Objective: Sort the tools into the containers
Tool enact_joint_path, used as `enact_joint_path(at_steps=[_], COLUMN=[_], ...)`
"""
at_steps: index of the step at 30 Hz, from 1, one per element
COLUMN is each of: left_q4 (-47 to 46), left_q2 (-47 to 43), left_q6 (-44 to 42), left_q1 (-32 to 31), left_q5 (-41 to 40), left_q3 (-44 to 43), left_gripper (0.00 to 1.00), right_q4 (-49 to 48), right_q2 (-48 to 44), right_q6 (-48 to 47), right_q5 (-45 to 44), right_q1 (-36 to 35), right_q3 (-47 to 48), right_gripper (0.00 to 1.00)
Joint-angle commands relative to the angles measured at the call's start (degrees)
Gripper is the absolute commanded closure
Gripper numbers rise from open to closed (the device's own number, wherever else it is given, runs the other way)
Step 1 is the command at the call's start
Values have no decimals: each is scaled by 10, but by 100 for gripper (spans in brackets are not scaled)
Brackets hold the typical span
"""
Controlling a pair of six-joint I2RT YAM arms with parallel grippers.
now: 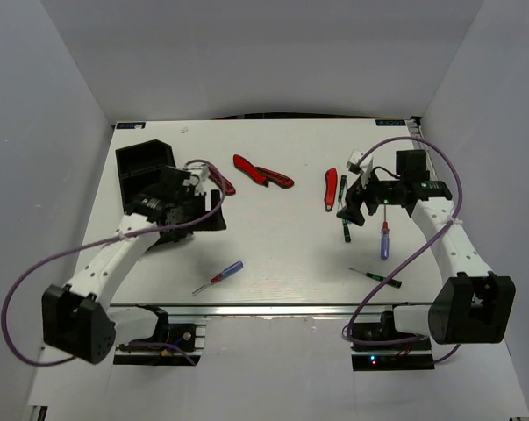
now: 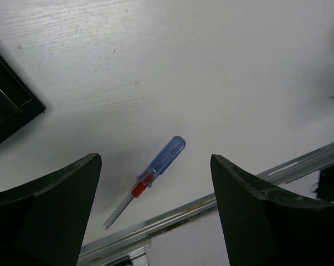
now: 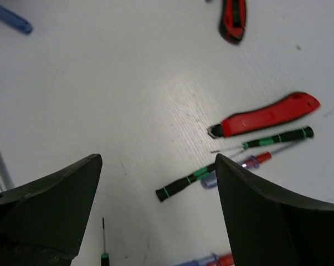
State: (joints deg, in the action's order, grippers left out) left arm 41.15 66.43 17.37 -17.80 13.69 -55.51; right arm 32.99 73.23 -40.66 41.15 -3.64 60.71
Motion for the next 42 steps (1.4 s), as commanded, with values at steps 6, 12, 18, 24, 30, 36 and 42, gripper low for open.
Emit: enact_joint_path(at_steps=[6, 12, 18, 24, 30, 36, 42], left_q4=[133, 136, 113, 112, 105, 104, 92], left_q2=[147, 256, 308, 356, 375, 360, 291], left_q6=[-73, -134, -138, -124, -110, -96, -117], left_q1=[-148, -198, -212, -228, -234, -234, -232], left_q5=[-151, -138, -138, -118, -118, -146, -179], left_q3=[-72, -90, -89, -109, -91, -101, -142], left_gripper=[13, 22, 28, 37, 55, 84, 100], right_q4=[120, 94, 81, 68, 60, 57, 56], right_q2=[20, 14, 9, 6, 3, 1, -1], right_q6=[-241, -227, -219, -209, -201, -199, -199], right_q5=[161, 155, 151, 145, 143, 140, 140], right_q1=[-1, -1, -1, -1, -2, -1, -1], right_q3=[20, -8, -25, -34, -39, -44, -43], right_gripper=[11, 11, 11, 11, 11, 11, 11])
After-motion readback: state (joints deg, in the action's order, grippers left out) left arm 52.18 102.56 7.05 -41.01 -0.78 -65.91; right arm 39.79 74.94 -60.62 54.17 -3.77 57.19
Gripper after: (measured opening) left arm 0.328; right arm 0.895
